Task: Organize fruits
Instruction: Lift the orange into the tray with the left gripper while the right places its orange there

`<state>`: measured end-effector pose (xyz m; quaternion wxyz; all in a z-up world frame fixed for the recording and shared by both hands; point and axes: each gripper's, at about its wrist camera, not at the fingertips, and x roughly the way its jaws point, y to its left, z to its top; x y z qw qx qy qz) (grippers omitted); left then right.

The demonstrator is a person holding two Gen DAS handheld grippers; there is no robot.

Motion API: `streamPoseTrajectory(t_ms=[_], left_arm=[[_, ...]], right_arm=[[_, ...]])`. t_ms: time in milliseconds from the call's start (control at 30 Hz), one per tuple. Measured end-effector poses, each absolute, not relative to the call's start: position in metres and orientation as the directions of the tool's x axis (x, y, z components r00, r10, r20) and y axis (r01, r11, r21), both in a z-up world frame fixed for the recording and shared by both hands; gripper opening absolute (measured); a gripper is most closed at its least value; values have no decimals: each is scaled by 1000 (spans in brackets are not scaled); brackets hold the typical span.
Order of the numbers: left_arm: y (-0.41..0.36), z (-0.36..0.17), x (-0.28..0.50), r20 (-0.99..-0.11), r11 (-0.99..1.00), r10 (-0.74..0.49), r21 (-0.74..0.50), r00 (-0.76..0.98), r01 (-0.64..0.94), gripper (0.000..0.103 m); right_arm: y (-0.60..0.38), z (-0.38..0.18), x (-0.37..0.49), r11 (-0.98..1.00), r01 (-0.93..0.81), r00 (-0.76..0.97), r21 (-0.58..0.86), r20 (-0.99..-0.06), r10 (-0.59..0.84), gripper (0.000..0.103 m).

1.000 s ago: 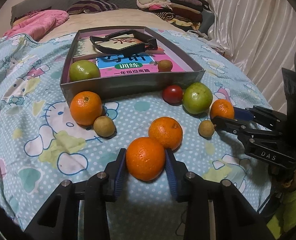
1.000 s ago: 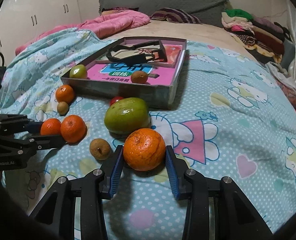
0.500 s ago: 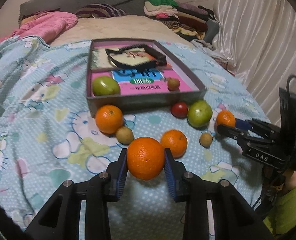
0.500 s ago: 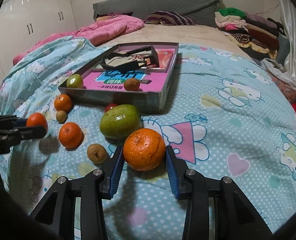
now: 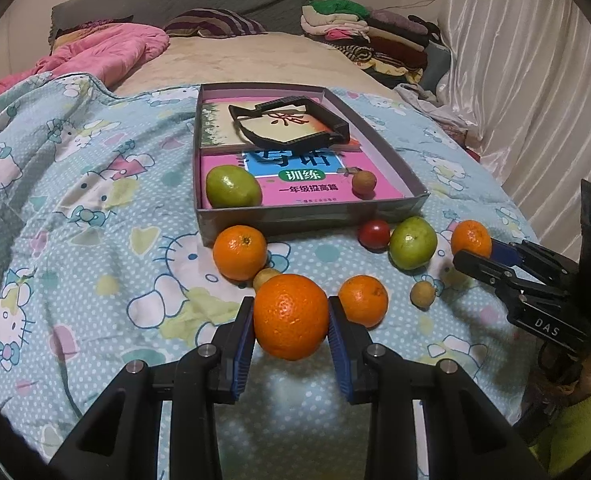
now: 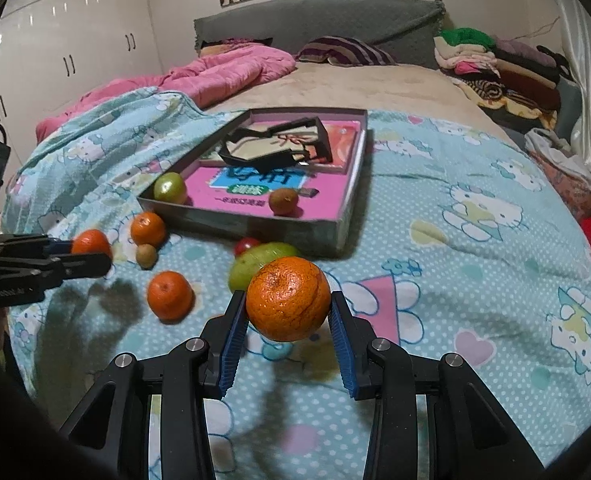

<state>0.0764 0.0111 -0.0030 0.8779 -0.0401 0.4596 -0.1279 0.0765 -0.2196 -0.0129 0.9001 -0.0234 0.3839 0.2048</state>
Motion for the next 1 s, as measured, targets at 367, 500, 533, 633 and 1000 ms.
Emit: streamPoseTrajectory(t_ms=[367,500,533,633,1000], left_arm=[[-5,8,98,-795,958,-278,-188,540,217,35],[-9,12,118,-794,956,-286,-196,536,219,35],[-10,12,125,-794,955,-289,-199,535,220,35],[-13,13,141,-799,954,-290,-199,527,224,35],[-30,1,196,-830,964,-244,-154,501,214,35]], right_arm=[[-206,11,90,902,-416,637,115,-671,379,42],[-205,15,104,900,-424,634,105,-675,377,42],[-205,15,107,900,-423,633,101,-678,374,42],[-206,13,120,900,-425,621,100,-691,370,42],[-200,3,170,887,-453,568,87,-738,363,42]])
